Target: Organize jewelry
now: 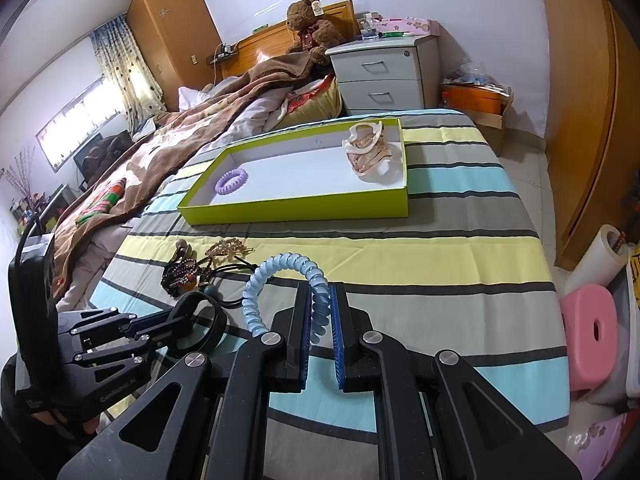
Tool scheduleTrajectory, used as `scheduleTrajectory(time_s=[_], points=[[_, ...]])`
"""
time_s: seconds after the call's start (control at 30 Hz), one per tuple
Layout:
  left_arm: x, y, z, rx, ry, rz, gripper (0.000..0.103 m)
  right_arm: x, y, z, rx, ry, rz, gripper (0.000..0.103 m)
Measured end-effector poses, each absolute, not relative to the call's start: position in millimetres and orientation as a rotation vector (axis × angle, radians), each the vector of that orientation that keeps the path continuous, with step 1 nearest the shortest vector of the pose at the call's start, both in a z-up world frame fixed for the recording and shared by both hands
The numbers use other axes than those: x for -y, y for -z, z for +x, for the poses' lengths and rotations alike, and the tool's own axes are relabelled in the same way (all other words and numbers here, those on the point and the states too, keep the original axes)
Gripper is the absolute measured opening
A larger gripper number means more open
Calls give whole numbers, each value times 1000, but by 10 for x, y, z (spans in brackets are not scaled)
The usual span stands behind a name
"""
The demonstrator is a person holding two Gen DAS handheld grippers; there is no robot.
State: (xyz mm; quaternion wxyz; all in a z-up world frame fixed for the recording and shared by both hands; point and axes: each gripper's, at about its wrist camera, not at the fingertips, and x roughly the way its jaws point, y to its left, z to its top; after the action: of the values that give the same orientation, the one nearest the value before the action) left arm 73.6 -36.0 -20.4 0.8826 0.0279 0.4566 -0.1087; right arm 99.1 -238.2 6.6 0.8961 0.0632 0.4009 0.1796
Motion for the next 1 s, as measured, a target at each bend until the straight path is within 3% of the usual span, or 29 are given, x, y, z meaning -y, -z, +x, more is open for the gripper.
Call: scheduleTrajectory(time_s=[1.0], points=[[53, -540, 815, -786, 215, 16, 14, 2301, -663, 979, -723, -364, 108, 10]])
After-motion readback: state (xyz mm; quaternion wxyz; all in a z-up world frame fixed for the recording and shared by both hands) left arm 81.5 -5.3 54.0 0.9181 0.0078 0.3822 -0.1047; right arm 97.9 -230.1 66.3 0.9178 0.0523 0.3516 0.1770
